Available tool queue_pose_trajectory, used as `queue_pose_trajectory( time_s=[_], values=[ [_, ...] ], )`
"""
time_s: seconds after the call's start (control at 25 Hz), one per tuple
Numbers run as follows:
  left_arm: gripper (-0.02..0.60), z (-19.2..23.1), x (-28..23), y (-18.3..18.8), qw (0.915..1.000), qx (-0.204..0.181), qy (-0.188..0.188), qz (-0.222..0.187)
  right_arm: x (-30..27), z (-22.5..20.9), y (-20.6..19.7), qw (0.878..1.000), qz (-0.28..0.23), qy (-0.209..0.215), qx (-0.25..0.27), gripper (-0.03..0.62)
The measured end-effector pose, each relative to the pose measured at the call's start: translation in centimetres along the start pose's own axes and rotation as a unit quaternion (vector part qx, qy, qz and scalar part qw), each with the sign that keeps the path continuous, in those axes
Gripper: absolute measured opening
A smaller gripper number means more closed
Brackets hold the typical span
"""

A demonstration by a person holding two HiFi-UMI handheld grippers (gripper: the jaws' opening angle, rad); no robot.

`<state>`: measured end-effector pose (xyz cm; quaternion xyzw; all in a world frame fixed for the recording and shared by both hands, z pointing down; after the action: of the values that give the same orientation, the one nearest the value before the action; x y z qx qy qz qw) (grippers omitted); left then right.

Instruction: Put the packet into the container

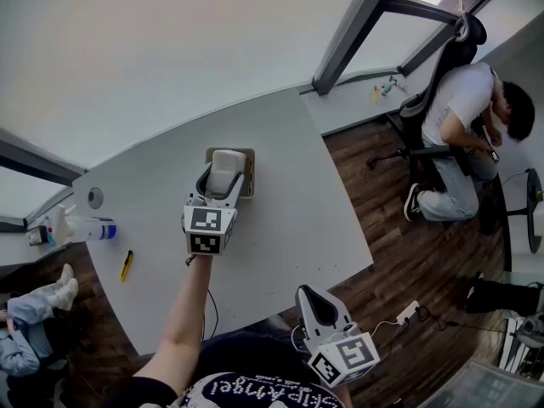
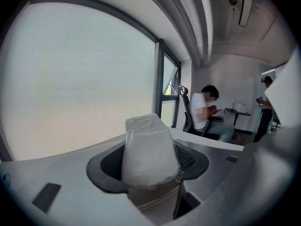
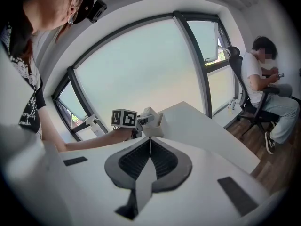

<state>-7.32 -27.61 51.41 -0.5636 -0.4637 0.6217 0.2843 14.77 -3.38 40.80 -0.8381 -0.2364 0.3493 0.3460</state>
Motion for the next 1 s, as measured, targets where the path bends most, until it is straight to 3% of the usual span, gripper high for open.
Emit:
queue_pose_trajectory(
  time_s=[0.2, 0.56, 1.0],
  values=[
    [0.278, -0.4, -0.4, 0.2, 0.9994, -0.021, -0.001, 0.027, -0.1, -0.1, 0.2, 1.0, 0.001, 0.004, -0.001, 0.015],
    [0.279, -1.7, -1.0, -0.1, 0.9903, -0.112, -0.002, 0.081, -0.1, -0.2, 0.1, 1.0, 0.0, 0.005, -0.003, 0.015],
    [0.279, -2.0, -1.3, 0.0, 0.9879, -0.122, -0.004, 0.096, 0.1, -0.2, 0.1, 1.0, 0.0, 0.006, -0.006, 0.015]
  ],
)
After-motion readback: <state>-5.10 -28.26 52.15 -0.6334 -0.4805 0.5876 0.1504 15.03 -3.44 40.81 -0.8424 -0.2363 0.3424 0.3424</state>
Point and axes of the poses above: the fingertips, and each gripper's own axes: x backward along the fingers, z to its left, y out of its top, the point moved 10 cm from there along x, backward along the fingers, and after that the axes turned 14 degrees about y, right-handed, at the moved point
